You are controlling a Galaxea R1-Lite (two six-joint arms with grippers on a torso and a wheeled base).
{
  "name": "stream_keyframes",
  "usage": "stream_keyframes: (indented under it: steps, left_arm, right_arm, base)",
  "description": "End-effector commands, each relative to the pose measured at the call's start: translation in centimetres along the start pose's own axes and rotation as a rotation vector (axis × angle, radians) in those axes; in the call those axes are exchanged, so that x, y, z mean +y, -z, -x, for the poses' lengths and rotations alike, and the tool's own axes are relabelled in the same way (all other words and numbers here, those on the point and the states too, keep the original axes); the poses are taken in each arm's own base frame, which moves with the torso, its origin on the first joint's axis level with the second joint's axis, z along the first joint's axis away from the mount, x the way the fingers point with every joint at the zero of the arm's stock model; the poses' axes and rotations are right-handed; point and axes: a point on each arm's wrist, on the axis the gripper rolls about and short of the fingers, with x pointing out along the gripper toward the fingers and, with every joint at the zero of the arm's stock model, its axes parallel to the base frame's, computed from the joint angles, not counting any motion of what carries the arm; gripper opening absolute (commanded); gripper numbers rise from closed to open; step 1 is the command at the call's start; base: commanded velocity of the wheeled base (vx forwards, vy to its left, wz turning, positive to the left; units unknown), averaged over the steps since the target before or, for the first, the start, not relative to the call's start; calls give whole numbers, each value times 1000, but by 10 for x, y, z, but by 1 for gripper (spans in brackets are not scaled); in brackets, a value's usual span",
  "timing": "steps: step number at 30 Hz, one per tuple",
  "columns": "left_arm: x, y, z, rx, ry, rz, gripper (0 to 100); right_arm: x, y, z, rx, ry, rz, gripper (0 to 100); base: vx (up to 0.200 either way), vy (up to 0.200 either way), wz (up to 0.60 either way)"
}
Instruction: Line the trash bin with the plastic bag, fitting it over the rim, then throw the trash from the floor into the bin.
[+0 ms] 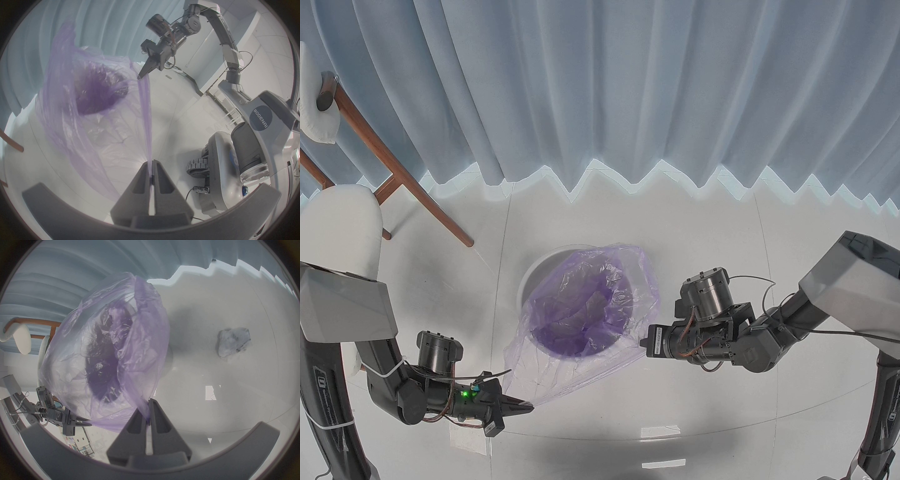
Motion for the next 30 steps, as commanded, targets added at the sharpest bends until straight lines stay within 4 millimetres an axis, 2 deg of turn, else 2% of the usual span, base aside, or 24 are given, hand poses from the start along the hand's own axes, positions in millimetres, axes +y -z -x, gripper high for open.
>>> stream_keyframes:
  steps: [1,6,10,14,17,26,30]
  left_arm:
    - [10,16,-11,27,-7,45,0]
    - [39,22,-18,7,-96,62,0]
    - [50,28,-24,-14,-137,87,0]
    - [50,36,-32,-5,-163,111,0]
    - [52,35,-35,-23,-178,126,0]
    - [59,33,-40,-122,-303,163,0]
    - [53,34,-41,-126,-300,161,0]
  right_arm:
    - [-14,10,-18,27,27,-16,0]
    - [-22,6,-24,-9,25,-28,0]
    - [-30,9,-32,-8,39,-37,0]
    - [-34,7,-44,-30,31,-38,0]
    - [-33,2,-49,-55,19,-45,0]
    - [-25,-9,-50,-128,-28,-53,0]
    - [-24,-10,-50,-155,-45,-45,0]
  base:
    - [0,0,0]
    - [0,0,0]
    - [0,0,0]
    - [0,0,0]
    - [0,0,0]
    - [0,0,0]
    - [0,0,0]
